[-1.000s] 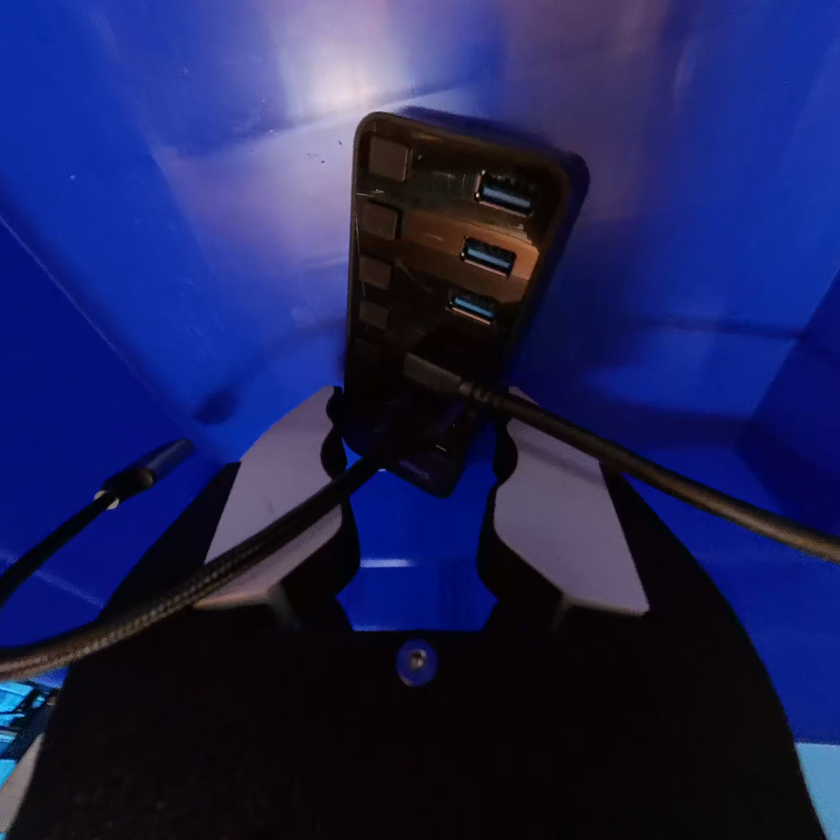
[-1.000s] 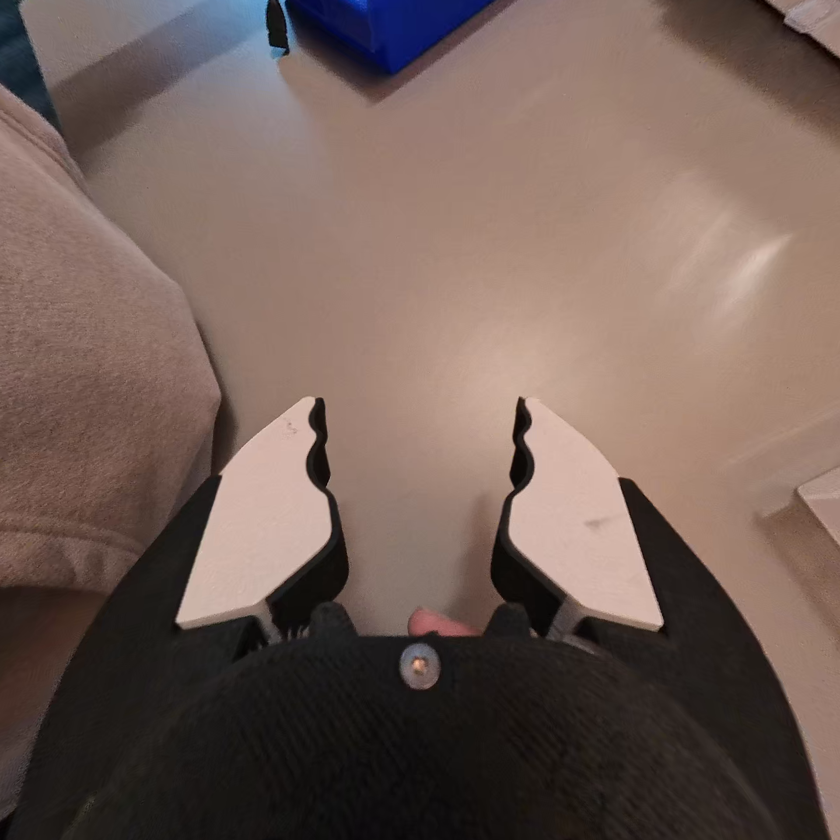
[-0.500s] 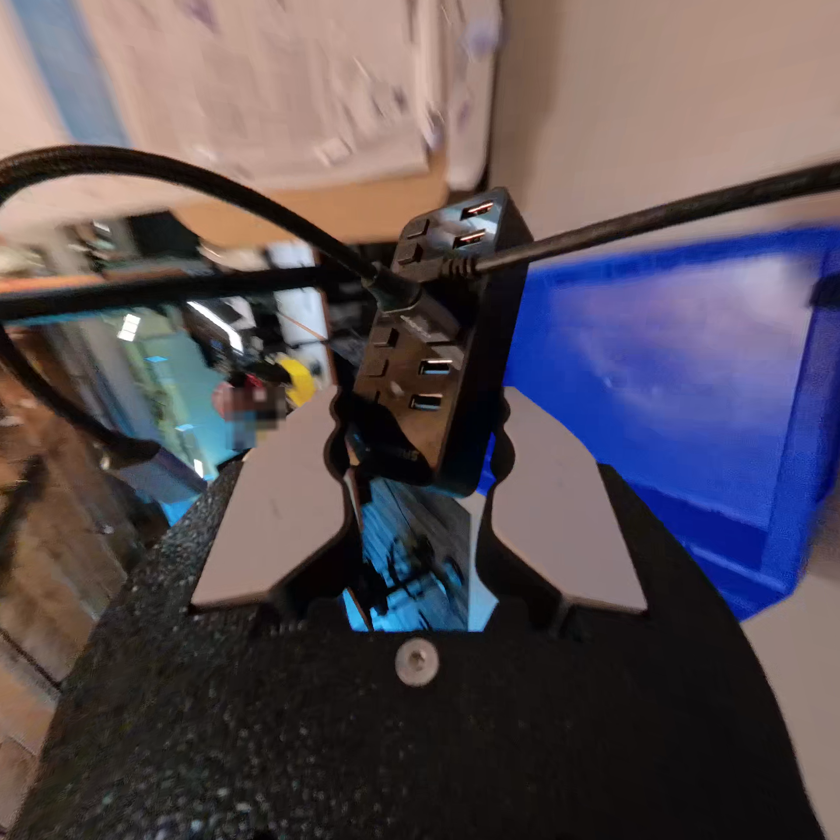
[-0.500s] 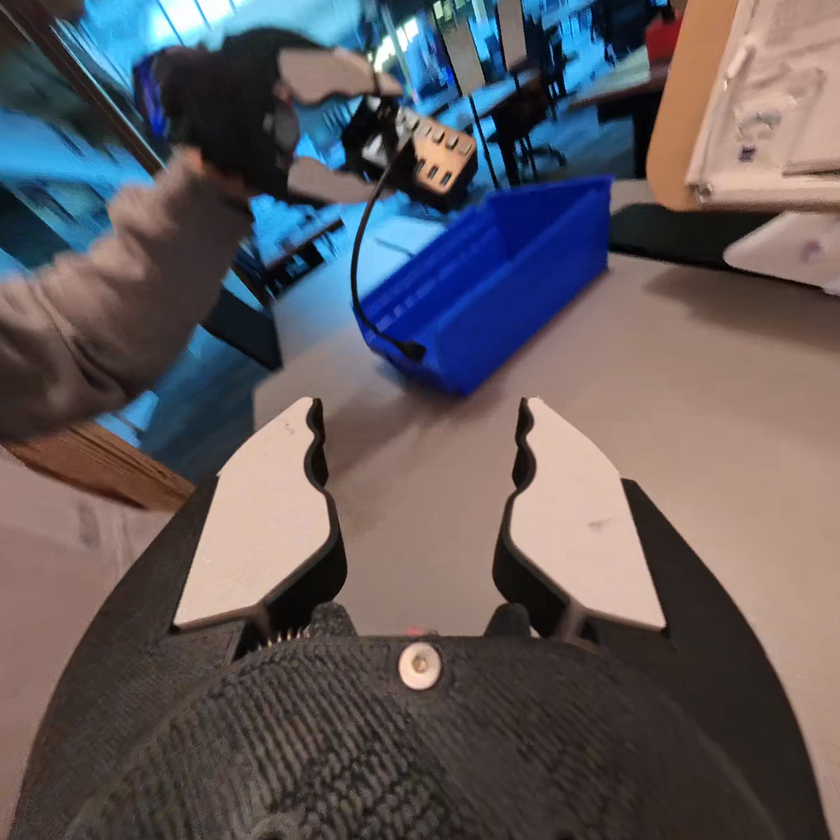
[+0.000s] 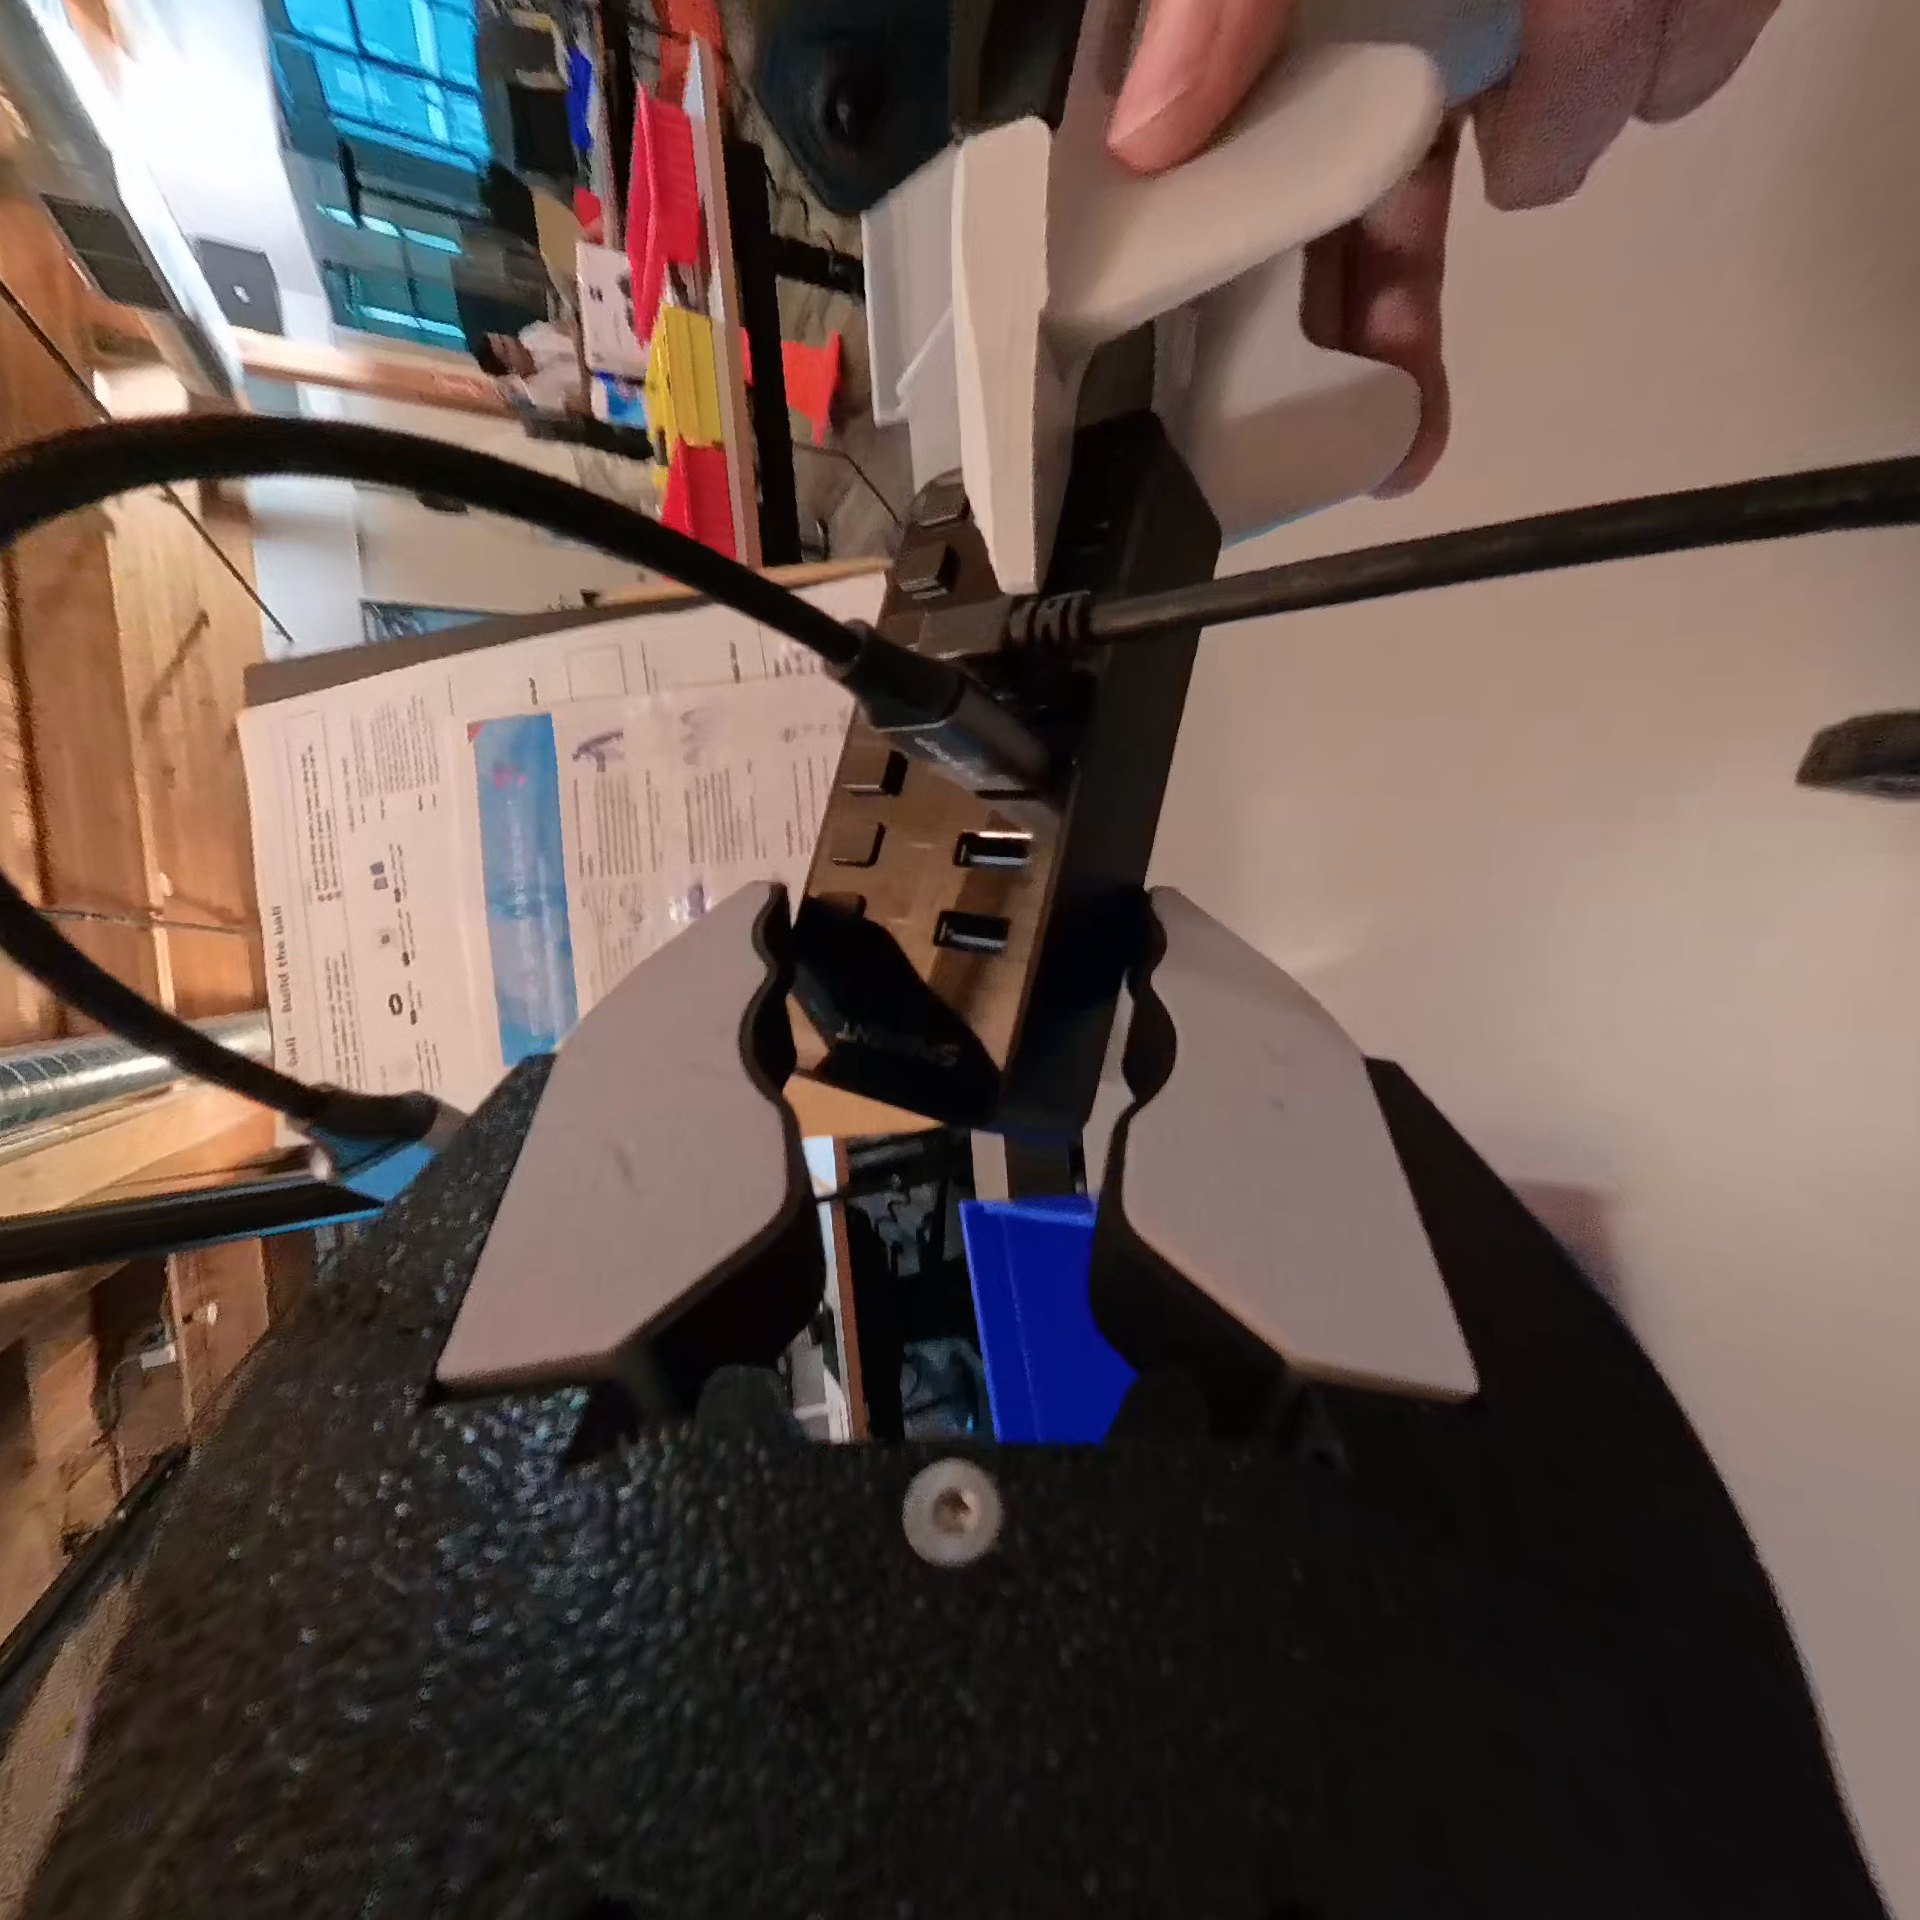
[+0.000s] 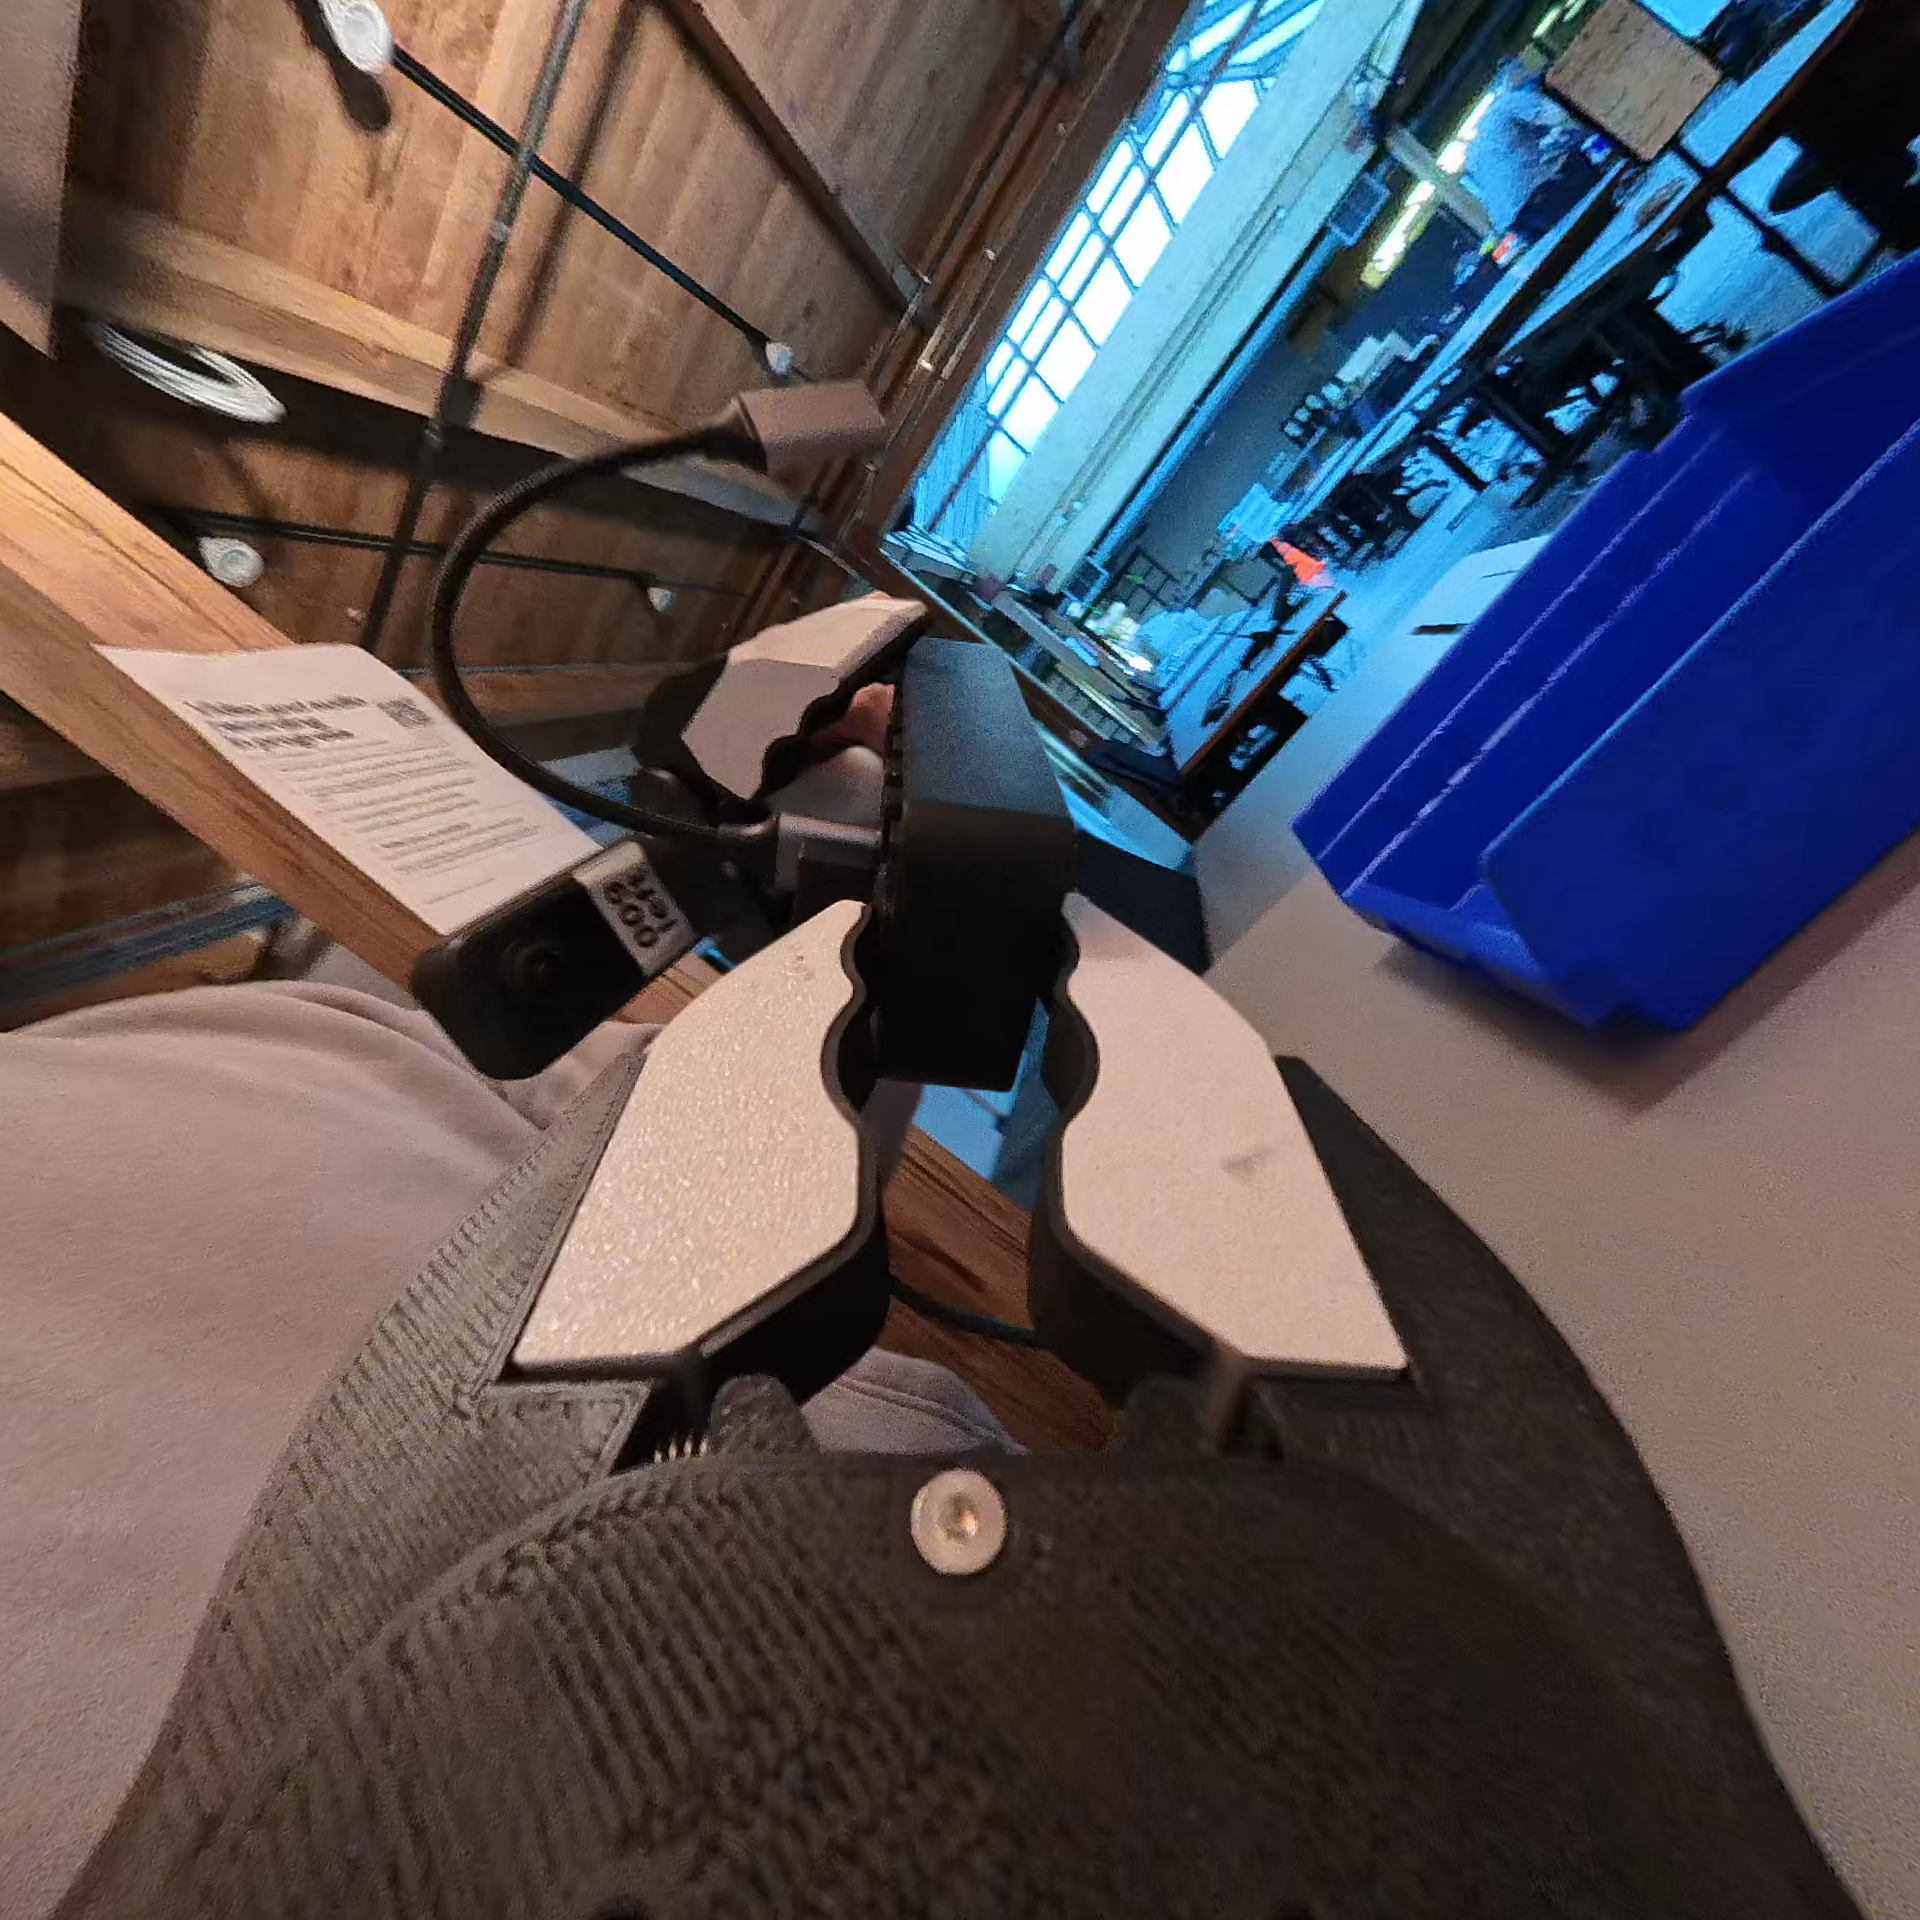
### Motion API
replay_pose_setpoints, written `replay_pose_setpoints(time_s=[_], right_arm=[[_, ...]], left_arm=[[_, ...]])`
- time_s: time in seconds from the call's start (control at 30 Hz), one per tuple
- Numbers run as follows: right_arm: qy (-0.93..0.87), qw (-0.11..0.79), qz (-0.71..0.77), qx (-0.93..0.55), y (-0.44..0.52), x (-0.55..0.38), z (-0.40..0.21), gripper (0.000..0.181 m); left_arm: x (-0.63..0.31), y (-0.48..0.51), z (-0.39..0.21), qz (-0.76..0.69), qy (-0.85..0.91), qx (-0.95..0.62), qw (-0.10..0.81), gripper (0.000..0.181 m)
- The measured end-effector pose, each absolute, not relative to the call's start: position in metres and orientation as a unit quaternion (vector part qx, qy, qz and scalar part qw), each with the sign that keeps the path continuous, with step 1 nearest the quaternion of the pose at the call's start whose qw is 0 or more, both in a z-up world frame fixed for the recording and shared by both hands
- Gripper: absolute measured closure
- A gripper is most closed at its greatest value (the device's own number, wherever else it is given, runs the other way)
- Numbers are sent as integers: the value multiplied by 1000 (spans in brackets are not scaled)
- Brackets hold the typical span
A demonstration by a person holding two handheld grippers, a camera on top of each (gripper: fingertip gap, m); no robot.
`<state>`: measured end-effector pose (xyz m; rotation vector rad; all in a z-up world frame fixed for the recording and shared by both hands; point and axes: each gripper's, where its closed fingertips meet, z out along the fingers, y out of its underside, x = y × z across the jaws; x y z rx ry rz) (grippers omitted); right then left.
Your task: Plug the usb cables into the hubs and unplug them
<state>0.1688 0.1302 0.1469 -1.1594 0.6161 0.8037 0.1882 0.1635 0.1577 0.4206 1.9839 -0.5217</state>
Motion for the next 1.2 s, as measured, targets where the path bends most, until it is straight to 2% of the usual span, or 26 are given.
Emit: replay_pose_setpoints(time_s=[0.17,0.3,0.4,0.43,0.5,0.67,0.9,1.07,1.2], right_arm=[[278,755,462,-372,113,168,159,153],[275,763,506,-294,110,167,166,153],[282,756,537,-249,112,166,167,153],[277,756,543,-238,113,165,167,150],[277,757,554,-206,109,167,173,150],[290,736,574,-210,117,163,182,150],[308,694,621,-193,131,154,170,153],[316,689,630,-166,131,154,162,153],[355,693,590,-214,133,159,144,148]], left_arm=[[171,140,173,-373,784,145,474,115],[150,125,200,-597,719,45,353,105],[143,130,217,-714,637,-15,289,116],[146,136,218,-732,615,-37,291,110],[149,143,210,-745,598,-65,287,103],[142,129,180,-739,622,-48,256,113],[144,125,184,-765,591,-42,251,122],[149,121,176,-754,622,-71,201,122],[160,121,164,-732,648,-149,147,122]])
